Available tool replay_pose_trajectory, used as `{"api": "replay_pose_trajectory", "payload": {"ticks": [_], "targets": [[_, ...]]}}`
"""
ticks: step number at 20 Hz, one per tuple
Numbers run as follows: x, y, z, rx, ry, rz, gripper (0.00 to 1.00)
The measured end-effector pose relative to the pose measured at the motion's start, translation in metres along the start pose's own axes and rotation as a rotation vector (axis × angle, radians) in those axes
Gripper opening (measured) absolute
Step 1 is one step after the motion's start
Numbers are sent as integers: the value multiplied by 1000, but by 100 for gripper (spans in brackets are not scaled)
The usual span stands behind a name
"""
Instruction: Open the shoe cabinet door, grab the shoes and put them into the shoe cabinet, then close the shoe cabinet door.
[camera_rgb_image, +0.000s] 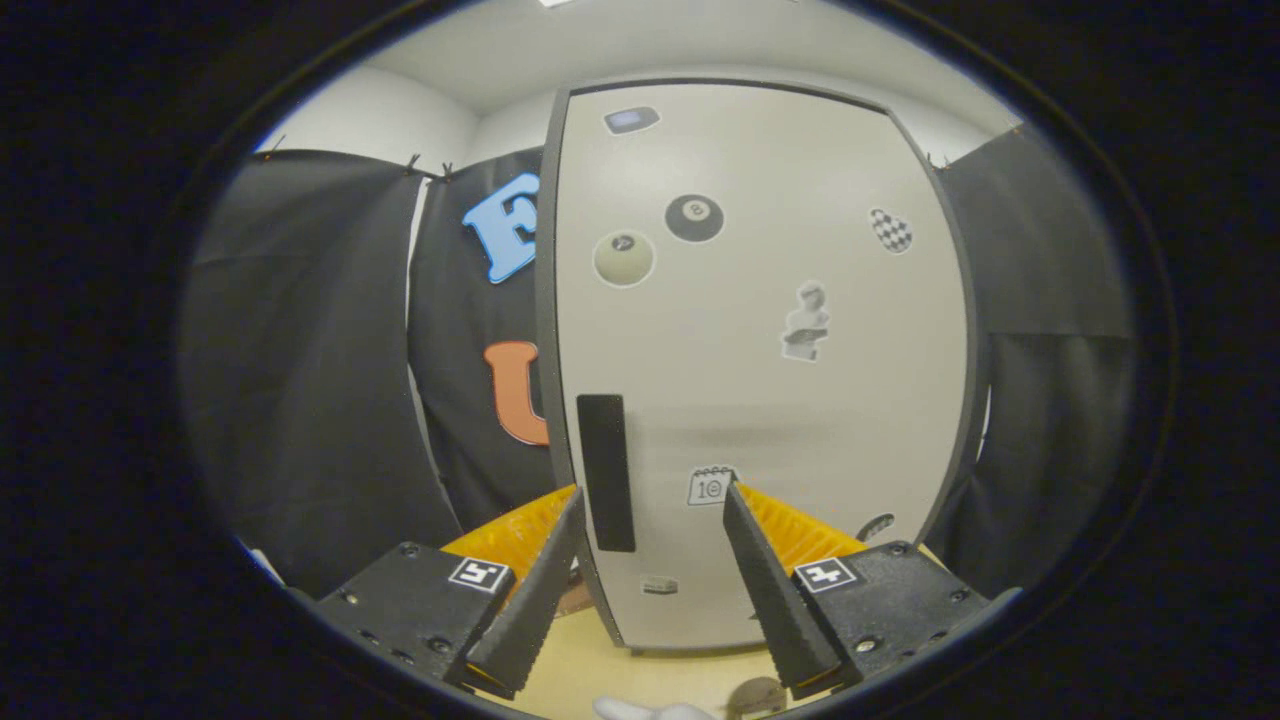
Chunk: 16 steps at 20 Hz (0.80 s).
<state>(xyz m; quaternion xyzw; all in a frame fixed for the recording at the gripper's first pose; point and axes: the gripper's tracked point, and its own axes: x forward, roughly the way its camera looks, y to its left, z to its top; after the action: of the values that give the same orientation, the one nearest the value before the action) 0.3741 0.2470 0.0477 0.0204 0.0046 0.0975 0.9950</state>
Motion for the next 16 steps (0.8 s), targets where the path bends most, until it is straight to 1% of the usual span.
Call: {"api": "replay_pose_trajectory", "payload": {"ticks": [3, 5, 7, 8, 9, 10, 12, 13, 16], "targets": [[32, 12, -5, -9, 16, 14, 89], [52, 16, -12, 15, 43, 19, 89], [65, 19, -15, 60, 54, 24, 89], [63, 17, -15, 65, 54, 10, 89], [67, 12, -13, 58, 37, -11, 79], [68, 17, -15, 67, 36, 7, 66], [69, 19, -16, 35, 54, 9, 41], [67, 18, -16, 29, 56, 8, 36], [62, 18, -18, 31, 63, 38, 31]]}}
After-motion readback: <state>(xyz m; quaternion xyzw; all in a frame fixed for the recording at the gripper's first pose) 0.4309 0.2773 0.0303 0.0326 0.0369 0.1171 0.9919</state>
